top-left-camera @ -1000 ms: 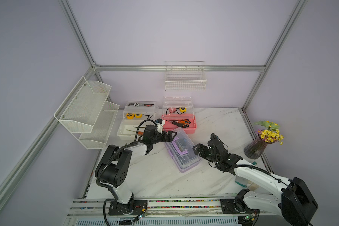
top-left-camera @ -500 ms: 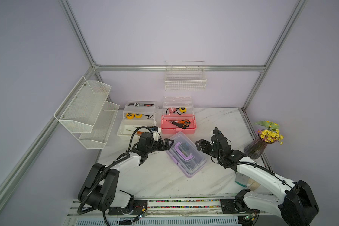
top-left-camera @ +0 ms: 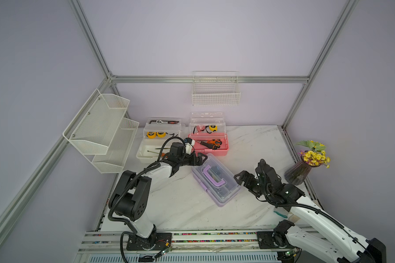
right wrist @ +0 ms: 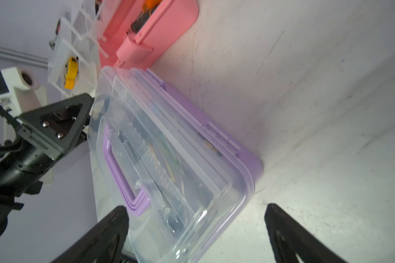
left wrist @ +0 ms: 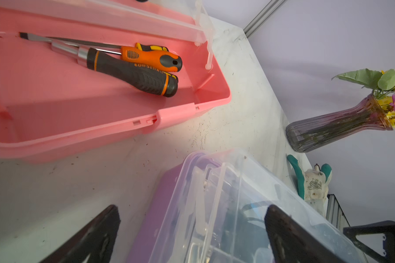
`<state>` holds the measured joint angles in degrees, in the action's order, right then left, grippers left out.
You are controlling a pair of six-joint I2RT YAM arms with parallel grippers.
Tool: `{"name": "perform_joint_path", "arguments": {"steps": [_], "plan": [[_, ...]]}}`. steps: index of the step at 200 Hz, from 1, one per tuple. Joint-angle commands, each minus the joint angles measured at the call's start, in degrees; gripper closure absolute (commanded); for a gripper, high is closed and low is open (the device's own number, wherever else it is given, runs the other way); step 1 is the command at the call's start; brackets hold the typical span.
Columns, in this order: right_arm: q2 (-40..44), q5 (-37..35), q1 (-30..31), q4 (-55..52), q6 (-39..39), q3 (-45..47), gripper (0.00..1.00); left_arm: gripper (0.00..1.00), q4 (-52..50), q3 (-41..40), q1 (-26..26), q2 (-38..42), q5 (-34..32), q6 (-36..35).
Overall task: Close toolboxes
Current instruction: Adjust the toolbox at the center of the board.
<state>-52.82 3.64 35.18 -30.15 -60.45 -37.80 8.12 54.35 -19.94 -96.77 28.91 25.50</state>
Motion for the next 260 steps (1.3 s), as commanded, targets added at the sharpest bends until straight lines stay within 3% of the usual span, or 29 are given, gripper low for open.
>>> {"name": "perform_joint_path", "arguments": {"steps": [1, 52, 89, 136, 206, 260], "plan": [[-4.67, 1.73, 5.38, 6.76, -6.41, 0.79, 0.03, 0.0, 0.9, 2.68, 0.02, -0.39, 3.61, -1.77], [-10.15, -2.79, 6.16, 10.58, -4.34, -1.31, 0.03, 0.01, 1.88, -0.92, -0.36, -0.35, 3.79, -0.37], [-14.6, -0.88, 2.03, 17.09, 2.26, -2.3, 0.03, 0.02, 6.87, -7.14, -0.36, 0.87, 5.63, 3.87], [-17.5, -3.21, -3.28, 17.67, 10.84, -5.92, 0.03, 0.04, 8.86, -14.86, -0.49, 6.29, 6.07, 8.14], [-25.4, 3.95, -9.41, 24.19, 21.45, -10.2, 0.03, 0.05, 9.11, -24.31, -5.06, 15.38, 3.18, 14.31], [-38.11, 7.93, -9.69, 31.49, 27.31, -16.37, 0.03, 0.04, 6.99, -29.03, -6.76, 23.76, -0.47, 18.17]]}}
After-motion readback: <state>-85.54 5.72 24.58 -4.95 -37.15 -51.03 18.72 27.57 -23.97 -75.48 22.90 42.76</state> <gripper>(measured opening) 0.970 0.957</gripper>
